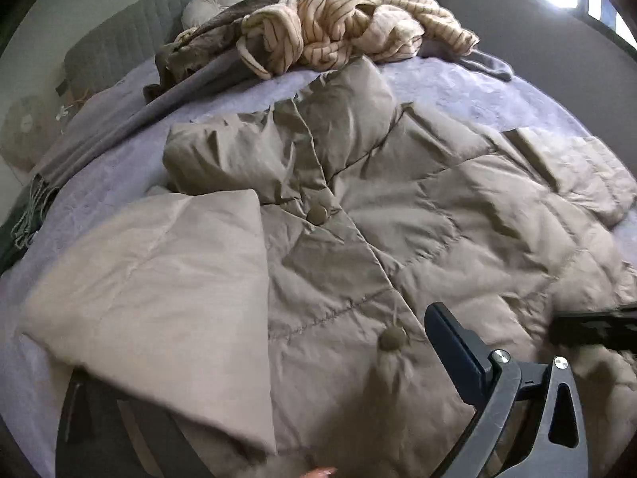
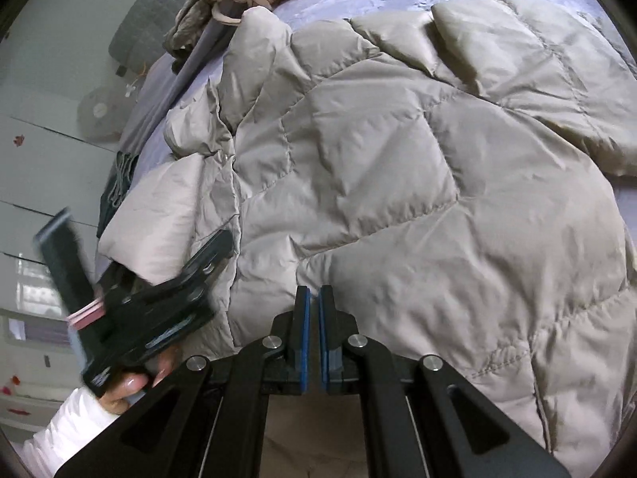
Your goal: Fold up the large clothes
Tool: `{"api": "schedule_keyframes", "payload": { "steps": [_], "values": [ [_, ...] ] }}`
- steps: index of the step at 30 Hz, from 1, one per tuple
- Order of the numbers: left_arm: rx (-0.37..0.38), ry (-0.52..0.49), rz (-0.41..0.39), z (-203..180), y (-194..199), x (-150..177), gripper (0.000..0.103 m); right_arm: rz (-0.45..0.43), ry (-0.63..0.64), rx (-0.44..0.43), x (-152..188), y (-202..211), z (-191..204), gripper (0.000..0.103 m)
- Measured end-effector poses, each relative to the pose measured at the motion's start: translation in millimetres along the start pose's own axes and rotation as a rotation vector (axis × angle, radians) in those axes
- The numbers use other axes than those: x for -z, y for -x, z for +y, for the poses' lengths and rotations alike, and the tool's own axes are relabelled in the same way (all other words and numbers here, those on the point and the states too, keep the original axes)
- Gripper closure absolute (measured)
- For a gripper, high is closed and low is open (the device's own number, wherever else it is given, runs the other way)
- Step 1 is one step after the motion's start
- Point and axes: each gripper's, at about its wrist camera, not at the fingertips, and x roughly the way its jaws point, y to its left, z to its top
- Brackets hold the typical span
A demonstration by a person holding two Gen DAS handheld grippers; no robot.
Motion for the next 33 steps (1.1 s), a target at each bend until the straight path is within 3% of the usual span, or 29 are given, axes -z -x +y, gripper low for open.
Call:
{"api": "schedule_keyframes", "payload": {
  "steps": [5, 7, 8, 9, 12, 13, 14, 16, 18, 22, 26, 29, 30, 32, 33],
  "values": [
    [0.006, 0.067, -0.003, 41.9, 38.3, 16.5, 0.0, -0.024, 0.114, 0.085, 1.3, 0.2, 37.3, 0.096],
    [-0.008, 0.144, -0.008, 75.3, 55.7, 29.7, 0.0, -0.036, 0.186, 0.101, 1.8, 1.1, 60.0, 0.077],
    [-0.019, 0.205, -0.01, 97.2, 63.6, 36.9, 0.0, -0.044, 0.224, 0.104, 2.3, 0.8, 72.6, 0.048],
    [-0.026, 0.247, -0.01, 113.8, 63.1, 39.0, 0.0, -0.063, 0.282, 0.105, 2.6, 0.9, 91.5, 0.027],
    [-0.082, 0.43, 0.015, 175.7, 64.9, 59.7, 0.002, -0.101, 0.457, 0.109, 7.7, -8.3, 143.6, 0.025],
    [-0.098, 0.512, 0.036, 199.6, 60.6, 70.7, 0.012, -0.106, 0.535, 0.14, 11.4, -17.5, 165.6, 0.025],
    [-0.088, 0.566, 0.056, 214.0, 55.5, 78.3, 0.018, -0.111, 0.61, 0.178, 16.5, -28.5, 186.3, 0.025],
    [-0.037, 0.651, 0.096, 234.0, 41.0, 92.4, 0.018, -0.115, 0.746, 0.248, 27.9, -52.3, 220.1, 0.025],
    [-0.029, 0.673, 0.117, 237.5, 31.2, 102.6, 0.018, -0.133, 0.891, 0.344, 41.0, -83.5, 251.2, 0.025],
    [-0.066, 0.653, 0.145, 230.6, 13.5, 115.2, 0.018, -0.176, 1.032, 0.465, 43.5, -128.7, 276.2, 0.025],
    [-0.083, 0.632, 0.143, 228.3, 10.2, 116.5, 0.018, -0.256, 0.837, 0.49, -0.3, -117.3, 254.0, 0.025],
    [-0.103, 0.612, 0.147, 225.3, 9.3, 105.6, 0.019, -0.281, 0.543, 0.376, -40.9, -80.2, 200.0, 0.025],
    [-0.114, 0.607, 0.132, 229.2, 11.9, 97.3, 0.023, -0.261, 0.429, 0.309, -53.9, -68.9, 174.3, 0.025],
    [-0.113, 0.6, 0.079, 236.1, 24.6, 86.3, 0.054, -0.205, 0.266, 0.17, -70.2, -61.5, 137.8, 0.025],
    [-0.102, 0.604, 0.062, 240.0, 27.1, 79.0, 0.06, -0.18, 0.188, 0.109, -75.4, -60.1, 120.9, 0.029]
  ]
}}
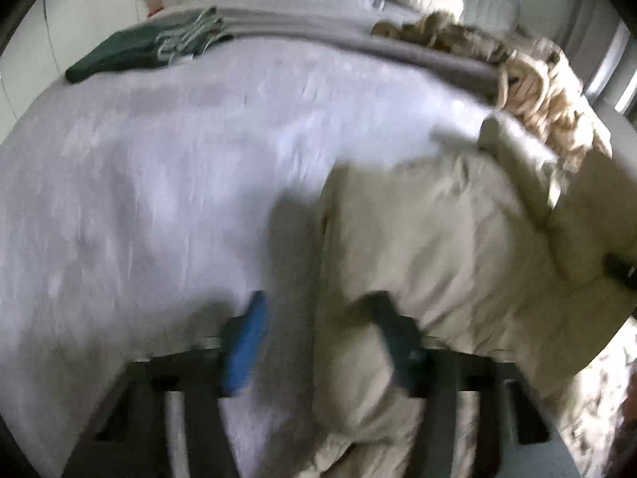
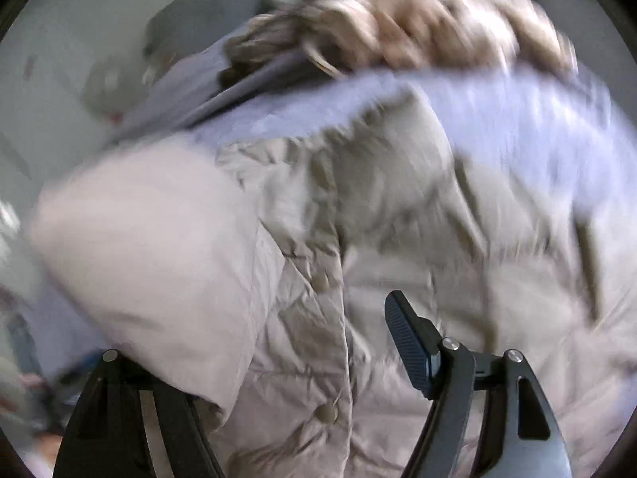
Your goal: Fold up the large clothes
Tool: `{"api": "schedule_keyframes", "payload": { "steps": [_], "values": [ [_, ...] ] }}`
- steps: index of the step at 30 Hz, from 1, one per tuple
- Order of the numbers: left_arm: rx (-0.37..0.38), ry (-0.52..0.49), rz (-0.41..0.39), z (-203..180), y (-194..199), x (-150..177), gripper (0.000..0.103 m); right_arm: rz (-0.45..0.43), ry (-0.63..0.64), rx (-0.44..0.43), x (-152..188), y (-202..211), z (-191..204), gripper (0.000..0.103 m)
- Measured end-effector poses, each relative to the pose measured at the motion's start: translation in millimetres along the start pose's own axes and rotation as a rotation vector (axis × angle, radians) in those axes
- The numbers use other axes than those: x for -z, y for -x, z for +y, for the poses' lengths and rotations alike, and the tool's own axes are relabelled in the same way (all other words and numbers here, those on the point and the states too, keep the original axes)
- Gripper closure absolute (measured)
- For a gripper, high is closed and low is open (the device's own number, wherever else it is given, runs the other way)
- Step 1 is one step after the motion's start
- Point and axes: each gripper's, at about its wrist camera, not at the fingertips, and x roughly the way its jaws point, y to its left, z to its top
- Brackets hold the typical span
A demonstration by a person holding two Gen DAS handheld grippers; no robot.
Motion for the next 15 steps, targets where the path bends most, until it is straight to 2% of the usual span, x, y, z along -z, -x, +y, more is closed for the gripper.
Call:
{"api": "schedule_keyframes", "payload": {
  "steps": [1, 2, 3, 5, 7, 10, 13, 15],
  "values": [
    [0.021, 0.002, -0.018, -2.2, 0.8, -9.8, 0.072, 0.018, -0.063, -0.039, -1.3, -1.3, -12.3, 0.038],
    [0.034, -0.004, -0.023, -5.3, -1.5, -17.2, 0.074, 0.038, -0.134, -0.089, -1.7, -4.3, -25.9, 0.077],
    [0.04, -0.019, -0.022, -12.6, -6.4, -26.0, 0.074, 0.062, -0.192, -0.125, -1.8, -8.1, -37.1, 0.099],
    [0.028, -0.057, -0.021, -24.9, -14.5, -33.2, 0.074, 0.053, -0.263, -0.159, 0.2, -6.5, -49.9, 0.1],
    [-0.026, -0.106, 0.004, -38.4, -30.0, -29.6, 0.074, 0.035, -0.279, -0.173, 5.0, 1.2, -58.4, 0.1],
    [-0.053, -0.125, 0.035, -43.7, -46.9, -17.1, 0.074, 0.035, -0.298, -0.139, 22.3, 10.6, -76.5, 0.1],
    [-0.084, -0.149, 0.027, -49.9, -56.0, -11.9, 0.074, 0.077, -0.28, -0.084, 41.5, 3.4, -88.2, 0.098],
    [-0.111, -0.172, 0.022, -53.9, -55.7, -10.2, 0.074, 0.078, -0.244, -0.078, 46.7, 2.8, -91.3, 0.096]
  ]
}}
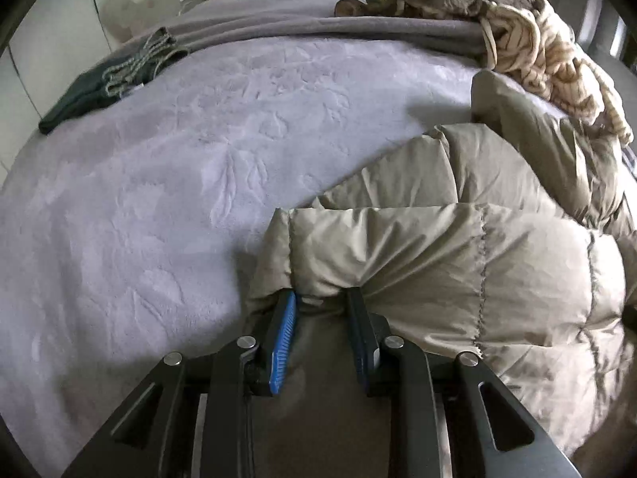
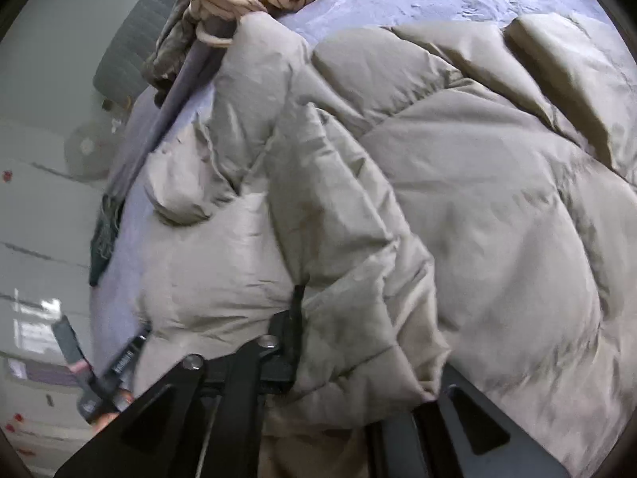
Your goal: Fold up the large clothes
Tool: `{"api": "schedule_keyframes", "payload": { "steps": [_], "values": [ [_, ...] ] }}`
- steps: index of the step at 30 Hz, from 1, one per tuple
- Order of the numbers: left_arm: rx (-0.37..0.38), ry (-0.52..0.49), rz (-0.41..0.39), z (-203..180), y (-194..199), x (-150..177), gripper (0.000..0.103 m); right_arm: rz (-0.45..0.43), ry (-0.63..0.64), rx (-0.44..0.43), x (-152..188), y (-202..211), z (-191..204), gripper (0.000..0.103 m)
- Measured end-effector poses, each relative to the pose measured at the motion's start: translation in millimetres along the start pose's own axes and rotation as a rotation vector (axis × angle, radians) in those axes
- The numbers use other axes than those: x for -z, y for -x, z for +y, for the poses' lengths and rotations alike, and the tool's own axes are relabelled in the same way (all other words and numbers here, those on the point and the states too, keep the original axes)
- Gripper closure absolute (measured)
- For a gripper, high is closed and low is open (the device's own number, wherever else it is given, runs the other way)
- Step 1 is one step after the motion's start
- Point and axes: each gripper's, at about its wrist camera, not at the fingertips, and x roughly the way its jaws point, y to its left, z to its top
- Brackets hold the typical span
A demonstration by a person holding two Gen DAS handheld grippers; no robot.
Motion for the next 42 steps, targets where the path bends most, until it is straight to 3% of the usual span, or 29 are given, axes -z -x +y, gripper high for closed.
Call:
{"api": "schedule_keyframes", "payload": {
  "steps": [5, 9, 12, 18, 21, 25, 26, 28, 30, 37, 39, 41, 42],
  "values": [
    [-0.023, -0.008, 0.001, 1.5, 14.4, -3.1, 0.074, -0.037, 0.122, 0.1, 2.6, 31.3, -0.2, 0.08],
    [-0.035, -0.02, -0.013, 1.5, 38.6, 1.1, 0.074, -0.085, 0.219, 0.276, 2.7, 58.6, -8.0, 0.076],
    [-0.011, -0.035, -0.008, -9.1, 59.7, 10.2, 0.074, -0.105, 0.228, 0.342, 3.2, 76.9, -19.1, 0.076],
    [0.069, -0.082, 0.037, -57.4, 82.6, 27.5, 0.074, -0.066, 0.081, 0.242, 0.2, 105.4, -57.2, 0.075],
    [0.121, -0.097, 0.063, -91.7, 87.0, 33.9, 0.074, -0.054, 0.018, 0.19, 0.2, 116.6, -73.9, 0.058],
    [0.165, -0.133, 0.09, -141.1, 89.0, 40.4, 0.072, -0.054, -0.004, 0.179, 0.1, 132.1, -91.8, 0.055],
    [0.167, -0.142, 0.096, -152.3, 90.0, 42.2, 0.045, -0.052, -0.011, 0.177, 0.7, 137.2, -96.9, 0.055],
    [0.164, -0.146, 0.085, -172.0, 96.2, 47.3, 0.005, -0.049, -0.026, 0.178, -2.3, 144.2, -107.3, 0.053],
    [0.178, -0.17, 0.059, -187.1, 104.2, 49.9, 0.005, -0.055, -0.051, 0.179, -5.1, 154.4, -124.0, 0.052],
    [0.206, -0.217, 0.122, -240.1, 105.9, 56.5, 0.005, -0.087, -0.175, 0.19, -14.4, 185.7, -187.8, 0.047],
    [0.209, -0.21, 0.14, -249.0, 104.7, 56.6, 0.005, -0.111, -0.215, 0.189, -17.5, 195.3, -207.2, 0.035],
    [0.22, -0.214, 0.159, -261.6, 103.8, 57.6, 0.005, -0.138, -0.259, 0.174, -20.5, 205.8, -227.7, 0.033],
    [0.21, -0.216, 0.157, -267.6, 104.5, 58.2, 0.005, -0.151, -0.278, 0.167, -22.4, 210.6, -238.2, 0.02]
  ]
}}
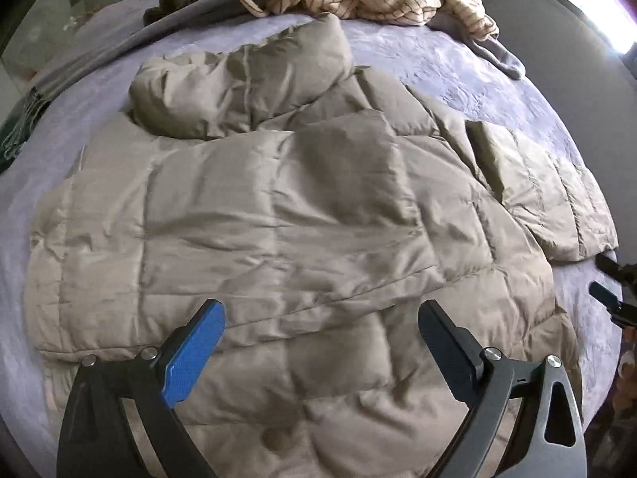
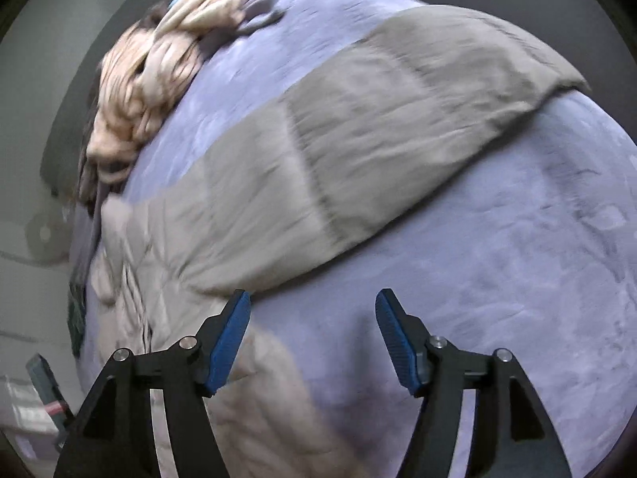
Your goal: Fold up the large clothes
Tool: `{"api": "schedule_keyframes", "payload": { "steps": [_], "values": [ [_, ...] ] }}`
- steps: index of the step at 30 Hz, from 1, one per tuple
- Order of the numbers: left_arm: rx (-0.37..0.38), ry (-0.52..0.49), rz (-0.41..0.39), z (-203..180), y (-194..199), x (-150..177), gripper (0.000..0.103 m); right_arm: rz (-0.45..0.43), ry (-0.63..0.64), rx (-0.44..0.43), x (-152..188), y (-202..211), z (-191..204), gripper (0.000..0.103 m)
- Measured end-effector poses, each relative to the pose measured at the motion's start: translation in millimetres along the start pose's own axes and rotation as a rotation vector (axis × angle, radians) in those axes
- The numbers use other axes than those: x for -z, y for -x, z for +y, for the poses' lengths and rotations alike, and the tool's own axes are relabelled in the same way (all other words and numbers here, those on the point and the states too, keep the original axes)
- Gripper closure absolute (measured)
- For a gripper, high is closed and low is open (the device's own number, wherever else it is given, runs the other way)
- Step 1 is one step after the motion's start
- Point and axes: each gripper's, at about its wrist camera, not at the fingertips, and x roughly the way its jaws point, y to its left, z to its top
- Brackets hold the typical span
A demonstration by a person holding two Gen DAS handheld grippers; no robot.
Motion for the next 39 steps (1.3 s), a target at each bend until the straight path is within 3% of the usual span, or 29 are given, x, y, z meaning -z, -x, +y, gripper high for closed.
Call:
{"api": "schedule_keyframes", "payload": {
  "steps": [2, 12, 17, 26, 30, 31, 32, 33, 34, 36, 39],
  "values": [
    [-0.004, -0.009, 0.007, -8.7, -2.5, -3.0, 0.005, -0.021, -0.033, -0.017, -11.4, 4.5, -15.0, 0.013],
    [0.008, -0.048, 0.019, -50.3, -8.5, -11.8, 0.005, -0.117, -0.289, -0.148, -58.1, 16.4, -92.2, 0.013],
    [0.009, -0.065, 0.02, -62.8, -9.1, -16.6, 0.005, -0.148, -0.344, -0.195, -77.1, 11.2, -108.4, 0.013],
    [0.021, -0.051, 0.023, -72.2, -12.9, -24.0, 0.005, -0.198, -0.54, -0.432, -124.3, -6.5, -131.7, 0.013],
    [0.024, -0.05, 0.016, -71.3, -9.6, -25.5, 0.005, -0.176, -0.585, -0.484, -134.5, -13.8, -130.7, 0.014],
    [0.029, -0.041, 0.017, -69.2, -8.1, -26.1, 0.005, -0.163, -0.593, -0.49, -135.3, -15.4, -130.2, 0.017],
    [0.031, -0.034, 0.016, -67.0, -6.9, -26.2, 0.005, -0.151, -0.601, -0.492, -136.2, -16.9, -129.4, 0.03],
    [0.03, -0.028, 0.014, -64.6, -5.8, -25.9, 0.005, -0.14, -0.61, -0.491, -136.3, -18.5, -129.6, 0.048],
    [0.028, -0.019, 0.01, -61.3, -4.4, -26.2, 0.005, -0.126, -0.629, -0.486, -136.1, -20.9, -130.7, 0.057],
    [0.023, -0.01, 0.001, -55.2, -1.4, -25.2, 0.005, -0.108, -0.69, -0.518, -134.2, -27.3, -136.0, 0.094],
    [0.007, 0.007, -0.025, -43.2, 4.4, -23.2, 0.005, -0.119, -0.675, -0.54, -134.2, -24.6, -128.2, 0.096]
  ]
}}
